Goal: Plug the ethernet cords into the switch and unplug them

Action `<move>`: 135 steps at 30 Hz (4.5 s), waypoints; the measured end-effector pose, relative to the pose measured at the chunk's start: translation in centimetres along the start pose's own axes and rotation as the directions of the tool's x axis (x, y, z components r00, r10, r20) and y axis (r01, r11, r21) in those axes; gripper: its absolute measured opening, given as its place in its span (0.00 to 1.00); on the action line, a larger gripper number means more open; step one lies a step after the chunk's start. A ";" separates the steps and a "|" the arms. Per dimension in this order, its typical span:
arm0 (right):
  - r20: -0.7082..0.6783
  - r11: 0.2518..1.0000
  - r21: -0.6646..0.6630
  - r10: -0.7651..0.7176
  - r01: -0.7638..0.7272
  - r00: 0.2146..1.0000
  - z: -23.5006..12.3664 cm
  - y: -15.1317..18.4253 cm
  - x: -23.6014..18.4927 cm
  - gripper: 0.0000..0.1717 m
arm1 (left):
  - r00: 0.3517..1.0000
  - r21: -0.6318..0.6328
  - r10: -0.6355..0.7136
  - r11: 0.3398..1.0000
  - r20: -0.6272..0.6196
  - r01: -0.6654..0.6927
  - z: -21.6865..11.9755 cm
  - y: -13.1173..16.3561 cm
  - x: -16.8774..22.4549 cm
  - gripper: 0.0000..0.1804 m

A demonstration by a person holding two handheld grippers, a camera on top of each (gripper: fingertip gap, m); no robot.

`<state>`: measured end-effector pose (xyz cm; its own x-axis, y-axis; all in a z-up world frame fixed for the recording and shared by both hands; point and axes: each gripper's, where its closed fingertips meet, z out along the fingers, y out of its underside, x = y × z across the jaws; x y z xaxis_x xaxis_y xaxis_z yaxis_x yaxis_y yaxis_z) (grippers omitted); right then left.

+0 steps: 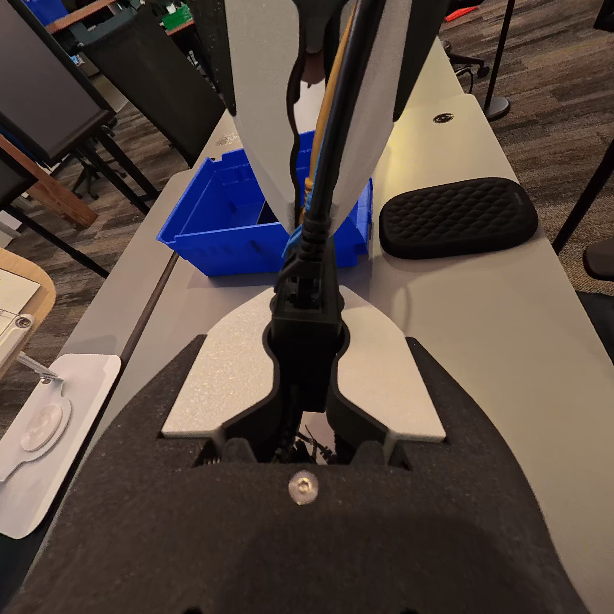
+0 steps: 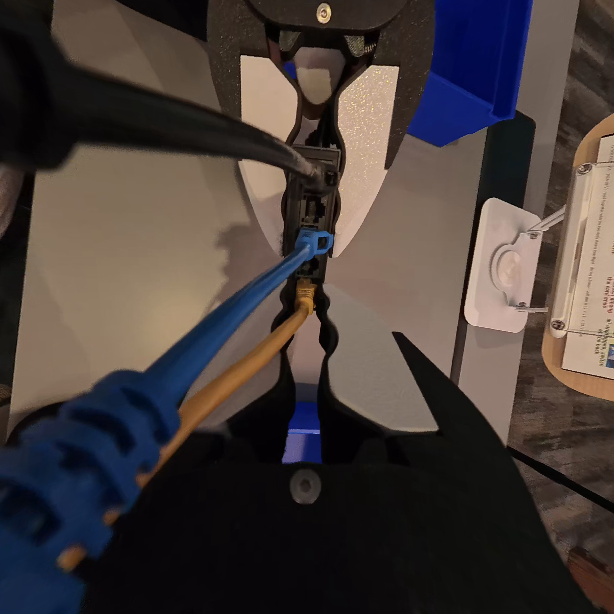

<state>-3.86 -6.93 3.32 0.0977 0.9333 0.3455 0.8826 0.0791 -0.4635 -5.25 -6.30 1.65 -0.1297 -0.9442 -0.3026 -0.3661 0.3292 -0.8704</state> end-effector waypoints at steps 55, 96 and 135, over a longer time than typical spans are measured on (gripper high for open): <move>-0.341 0.495 -0.707 0.385 -0.504 0.858 -13.3 25.1 2.9 0.07 | 0.979 0.078 0.073 0.993 0.191 -0.089 -3.9 -1.9 -3.8 0.16; -0.595 -0.215 -0.598 0.765 -0.772 0.247 -1.6 34.0 -4.1 0.09 | 0.980 0.001 0.095 0.995 0.174 -0.097 -3.1 -0.9 -3.5 0.16; -0.170 0.452 -0.460 0.800 -0.764 0.576 0.6 20.2 -9.3 0.17 | 0.980 0.015 0.083 0.996 0.181 -0.088 -3.5 -1.1 -3.8 0.15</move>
<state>12.82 -13.81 -9.74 0.8401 0.5415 -0.0330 0.5365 -0.8382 -0.0979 -7.60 -3.05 5.18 0.0097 -0.8982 -0.4395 -0.3393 0.4105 -0.8464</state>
